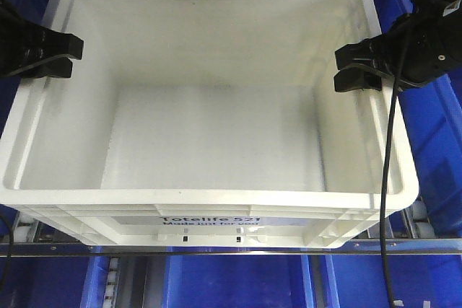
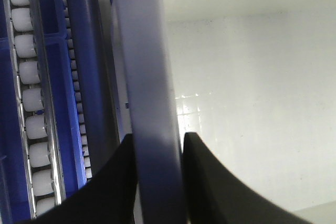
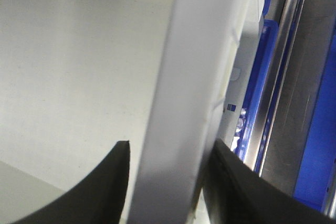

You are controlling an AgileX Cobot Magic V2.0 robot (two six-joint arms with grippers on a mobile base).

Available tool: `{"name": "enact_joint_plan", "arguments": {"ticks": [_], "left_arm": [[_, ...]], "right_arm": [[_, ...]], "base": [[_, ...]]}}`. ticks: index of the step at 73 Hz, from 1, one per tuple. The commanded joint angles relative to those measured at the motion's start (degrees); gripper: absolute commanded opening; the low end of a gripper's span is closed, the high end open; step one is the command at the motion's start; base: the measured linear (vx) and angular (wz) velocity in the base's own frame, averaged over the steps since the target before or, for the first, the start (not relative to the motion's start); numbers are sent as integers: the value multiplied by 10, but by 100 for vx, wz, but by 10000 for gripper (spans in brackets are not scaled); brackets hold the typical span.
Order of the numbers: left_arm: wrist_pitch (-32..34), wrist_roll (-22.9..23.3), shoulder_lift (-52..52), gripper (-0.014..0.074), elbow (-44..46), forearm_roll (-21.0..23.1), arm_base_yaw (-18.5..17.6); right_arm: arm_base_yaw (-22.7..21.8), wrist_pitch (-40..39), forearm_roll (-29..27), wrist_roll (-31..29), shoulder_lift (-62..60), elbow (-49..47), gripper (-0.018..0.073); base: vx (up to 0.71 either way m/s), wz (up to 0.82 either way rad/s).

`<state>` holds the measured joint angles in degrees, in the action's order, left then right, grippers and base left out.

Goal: Move bin from left to right shelf

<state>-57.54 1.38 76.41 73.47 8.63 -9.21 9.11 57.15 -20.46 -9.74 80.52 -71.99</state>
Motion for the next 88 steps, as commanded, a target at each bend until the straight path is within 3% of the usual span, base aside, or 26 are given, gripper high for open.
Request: {"name": "enact_joint_plan", "arguments": {"ticks": [1, 88], "left_arm": [[48, -10, -25, -6, 26, 5, 0], [39, -10, -25, -6, 26, 5, 0]], "right_arm": [[-2, -37, -26, -17, -26, -22, -5], [-2, -44, -32, -17, -25, -22, -5]], "base": [[0, 0], [0, 0]]}}
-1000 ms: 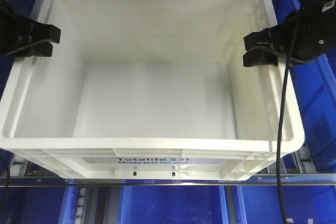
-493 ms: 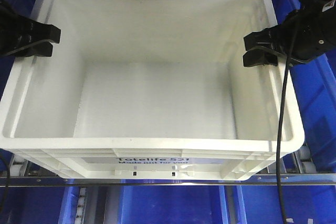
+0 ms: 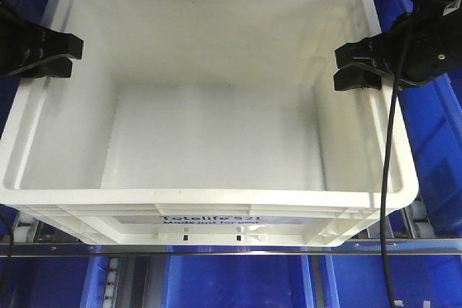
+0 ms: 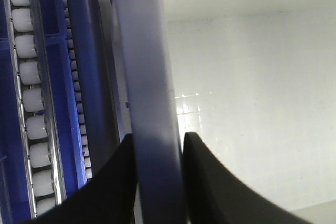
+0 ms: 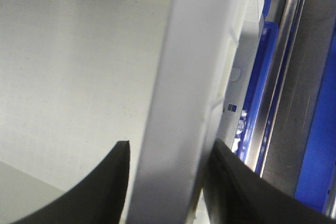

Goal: Move bin from left to right shelf

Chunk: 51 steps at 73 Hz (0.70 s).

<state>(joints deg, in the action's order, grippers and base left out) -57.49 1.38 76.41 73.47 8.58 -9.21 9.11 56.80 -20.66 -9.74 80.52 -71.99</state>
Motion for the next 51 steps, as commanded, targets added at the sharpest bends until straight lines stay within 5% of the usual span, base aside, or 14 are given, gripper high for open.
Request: {"name": "enact_joint_plan", "arguments": {"ticks": [1, 51], "left_arm": [[37, -10, -25, -6, 26, 5, 0], [110, -9, -6, -6, 24, 12, 0]], "right_arm": [[-2, -40, -30, -17, -25, -22, -5], [-2, -73, -24, -24, -25, -22, -5]], "base": [[0, 0], [0, 0]]}}
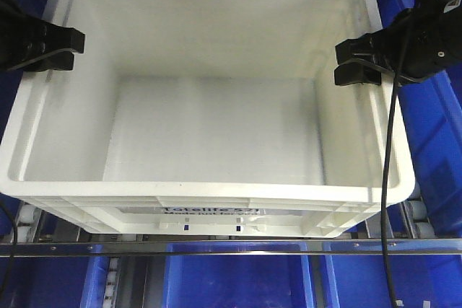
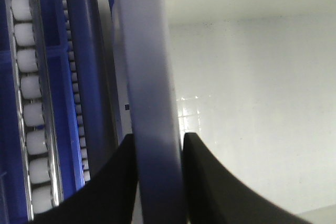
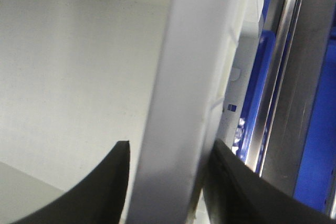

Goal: Move bin from left to right shelf
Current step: 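Lower the white crate with both grippers onto the roller shelf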

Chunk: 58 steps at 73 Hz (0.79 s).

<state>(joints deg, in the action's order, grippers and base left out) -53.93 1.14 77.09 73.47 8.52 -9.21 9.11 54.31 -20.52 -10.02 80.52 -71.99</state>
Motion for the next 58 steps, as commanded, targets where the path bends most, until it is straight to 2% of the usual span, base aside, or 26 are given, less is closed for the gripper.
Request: {"name": "enact_joint_plan", "arguments": {"ticks": [1, 14, 23, 24, 58], "left_arm": [[75, -7, -13, -6, 24, 12, 0], [83, -7, 9, -6, 24, 12, 0], [106, -7, 16, -6, 24, 12, 0], [125, -7, 16, -6, 24, 12, 0], [150, -8, 17, -6, 24, 6, 0]], "right_arm": [[-2, -50, -25, -22, -25, -22, -5], [-2, -72, -22, -30, -25, -22, -5], [-2, -94, -21, -45, -25, -22, -5], [-2, -115, -21, -47, -25, -22, -5], [-2, -129, -19, -47, 4, -21, -5]], "base": [[0, 0], [0, 0], [0, 0], [0, 0], [0, 0]]}}
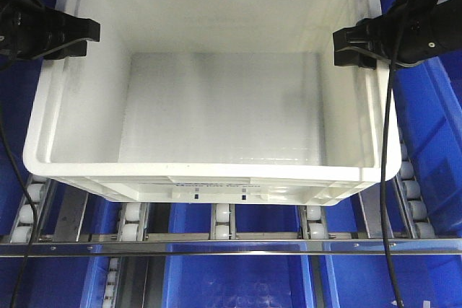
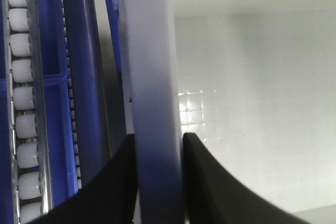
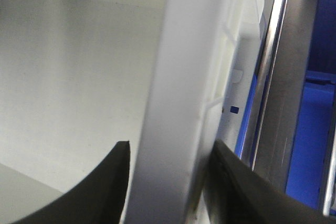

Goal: Move bin from left to right shelf
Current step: 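Lower the white crate with both grippers onto the roller shelf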

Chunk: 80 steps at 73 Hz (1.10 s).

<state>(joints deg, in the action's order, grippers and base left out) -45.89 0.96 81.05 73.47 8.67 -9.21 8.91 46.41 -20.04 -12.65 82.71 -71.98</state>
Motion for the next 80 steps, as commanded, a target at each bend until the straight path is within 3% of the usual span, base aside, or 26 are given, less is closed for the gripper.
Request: {"name": "enact_joint_plan", "arguments": {"ticks": [1, 80], "left_arm": [[70, -6, -21, -6, 24, 4, 0], [34, -6, 42, -6, 24, 6, 0]], "right_arm": [[0, -50, -23, -21, -16, -21, -5], [0, -93, 12, -31, 47, -21, -5]], "base": [[0, 0], [0, 0]]}}
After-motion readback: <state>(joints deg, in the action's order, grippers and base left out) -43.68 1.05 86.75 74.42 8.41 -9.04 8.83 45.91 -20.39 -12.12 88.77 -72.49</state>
